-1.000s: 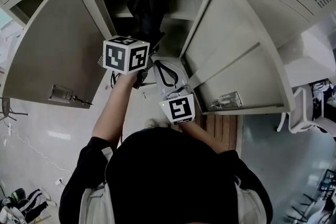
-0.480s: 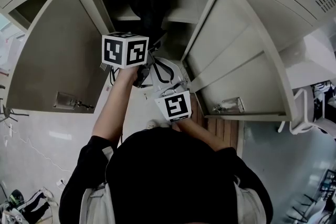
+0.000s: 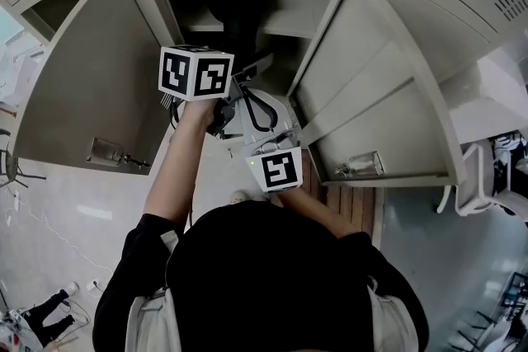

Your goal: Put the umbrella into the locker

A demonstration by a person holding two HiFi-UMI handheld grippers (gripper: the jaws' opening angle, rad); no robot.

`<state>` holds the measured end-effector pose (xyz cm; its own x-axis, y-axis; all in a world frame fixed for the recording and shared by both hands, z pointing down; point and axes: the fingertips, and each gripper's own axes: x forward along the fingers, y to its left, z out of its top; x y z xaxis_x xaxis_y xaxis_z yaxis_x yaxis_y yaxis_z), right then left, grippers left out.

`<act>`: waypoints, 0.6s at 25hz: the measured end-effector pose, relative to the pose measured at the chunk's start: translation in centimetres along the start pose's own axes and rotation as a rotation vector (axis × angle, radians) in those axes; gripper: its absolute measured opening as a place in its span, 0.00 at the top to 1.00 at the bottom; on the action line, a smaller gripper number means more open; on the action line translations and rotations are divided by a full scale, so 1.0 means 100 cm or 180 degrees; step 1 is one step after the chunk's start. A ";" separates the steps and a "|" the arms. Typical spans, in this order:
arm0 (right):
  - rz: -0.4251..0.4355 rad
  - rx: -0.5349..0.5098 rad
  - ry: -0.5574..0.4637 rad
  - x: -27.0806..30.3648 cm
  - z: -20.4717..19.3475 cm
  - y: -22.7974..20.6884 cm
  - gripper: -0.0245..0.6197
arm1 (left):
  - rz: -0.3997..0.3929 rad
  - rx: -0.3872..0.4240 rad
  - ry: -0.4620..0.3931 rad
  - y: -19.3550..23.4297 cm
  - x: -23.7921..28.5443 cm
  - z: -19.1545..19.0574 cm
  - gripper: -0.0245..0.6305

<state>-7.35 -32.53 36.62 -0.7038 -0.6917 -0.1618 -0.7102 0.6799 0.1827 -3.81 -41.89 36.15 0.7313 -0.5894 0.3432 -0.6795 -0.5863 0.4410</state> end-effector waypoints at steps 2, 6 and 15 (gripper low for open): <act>-0.0037 0.0010 -0.0045 -0.002 0.004 -0.001 0.96 | -0.0032 -0.0006 0.0003 -0.004 -0.002 0.001 0.63; -0.0103 0.0009 -0.0137 -0.004 0.015 -0.004 0.96 | -0.0025 0.0042 0.0057 -0.008 -0.006 0.001 0.55; -0.0007 -0.0088 -0.0295 0.005 0.033 0.002 0.96 | -0.0110 -0.0374 -0.0222 0.001 -0.030 0.011 0.54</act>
<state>-7.96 -31.93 33.38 -0.7016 -0.6669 -0.2512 -0.7120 0.6704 0.2087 -6.09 -40.78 34.22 0.7455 -0.6097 0.2695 -0.6395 -0.5403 0.5469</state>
